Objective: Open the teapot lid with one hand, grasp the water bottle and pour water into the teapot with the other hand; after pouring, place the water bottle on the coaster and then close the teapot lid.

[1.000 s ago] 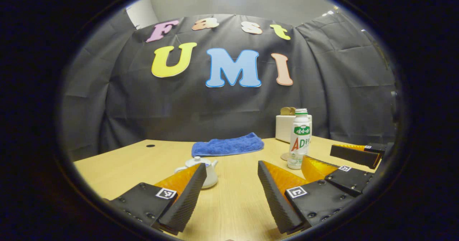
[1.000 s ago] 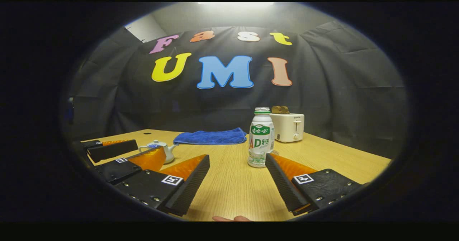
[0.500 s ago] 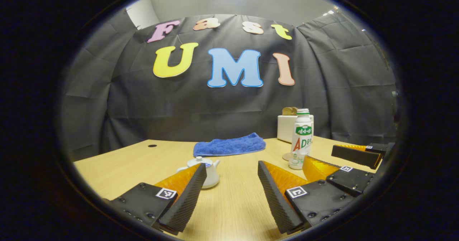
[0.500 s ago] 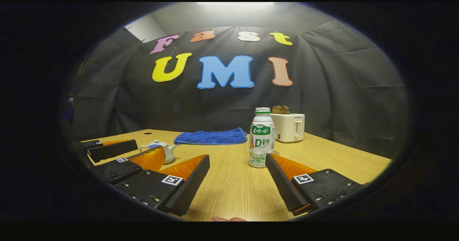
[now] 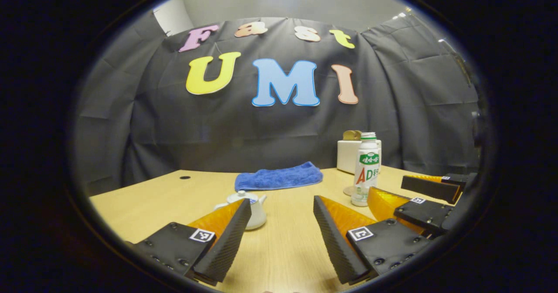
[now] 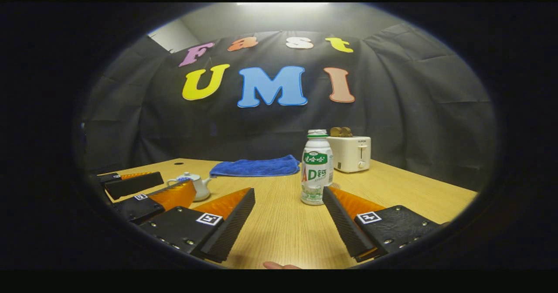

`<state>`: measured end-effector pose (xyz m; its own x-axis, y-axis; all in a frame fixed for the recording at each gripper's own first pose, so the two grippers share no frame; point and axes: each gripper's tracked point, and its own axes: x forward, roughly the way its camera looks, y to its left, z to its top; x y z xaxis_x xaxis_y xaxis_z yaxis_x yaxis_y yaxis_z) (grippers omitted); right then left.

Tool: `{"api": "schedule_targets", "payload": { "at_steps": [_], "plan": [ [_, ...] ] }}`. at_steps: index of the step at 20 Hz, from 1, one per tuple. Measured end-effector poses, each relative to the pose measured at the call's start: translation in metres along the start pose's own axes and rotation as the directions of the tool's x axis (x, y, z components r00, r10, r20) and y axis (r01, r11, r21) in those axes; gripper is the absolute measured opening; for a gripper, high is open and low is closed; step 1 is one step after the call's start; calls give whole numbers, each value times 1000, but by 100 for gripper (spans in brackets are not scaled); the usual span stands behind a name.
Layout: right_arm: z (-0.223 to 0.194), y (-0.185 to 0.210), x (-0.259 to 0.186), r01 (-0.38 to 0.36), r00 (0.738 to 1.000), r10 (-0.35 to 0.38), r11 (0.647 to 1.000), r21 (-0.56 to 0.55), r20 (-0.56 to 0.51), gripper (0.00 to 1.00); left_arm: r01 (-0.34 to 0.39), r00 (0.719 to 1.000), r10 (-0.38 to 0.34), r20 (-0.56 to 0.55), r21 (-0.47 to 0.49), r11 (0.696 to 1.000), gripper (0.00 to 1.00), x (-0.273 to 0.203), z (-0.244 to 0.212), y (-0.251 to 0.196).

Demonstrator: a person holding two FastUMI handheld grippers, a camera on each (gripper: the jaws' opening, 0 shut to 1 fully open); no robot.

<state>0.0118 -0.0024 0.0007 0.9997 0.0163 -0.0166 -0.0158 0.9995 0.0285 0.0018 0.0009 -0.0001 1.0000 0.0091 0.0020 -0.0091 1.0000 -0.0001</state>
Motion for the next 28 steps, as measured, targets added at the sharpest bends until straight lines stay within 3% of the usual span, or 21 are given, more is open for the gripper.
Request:
{"api": "schedule_targets", "payload": {
  "at_steps": [5, 13, 18, 26, 27, 28],
  "plan": [
    [8, -2, 2, -19, 1000, 19, 1000, -11, 5, 96, 19, 1000, -19, -2, -9, 1000, 99, 14, 5, 5],
    [9, -8, 0, -18, 1000, 18, 1000, -7, 4, 96, -71, 997, 71, 20, 25, 997, 99, 72, 27, 68],
    [5, -13, 0, -25, 1000, 25, 1000, 15, -10, 96, -98, 994, 98, -45, 8, 995, 99, 106, 7, 86],
    [13, -31, 1, 0, 1000, 0, 999, 44, 10, 96, -112, 987, 119, -111, 64, 992, 99, 124, -19, 87],
    [13, -32, 0, -2, 1000, 1, 999, 52, 8, 96, -123, 983, 131, -128, 70, 990, 84, 125, -23, 91],
    [14, -34, 1, -1, 1000, 1, 998, 58, 9, 96, -128, 982, 135, -130, 65, 990, 82, 126, -26, 93]
  ]
}}
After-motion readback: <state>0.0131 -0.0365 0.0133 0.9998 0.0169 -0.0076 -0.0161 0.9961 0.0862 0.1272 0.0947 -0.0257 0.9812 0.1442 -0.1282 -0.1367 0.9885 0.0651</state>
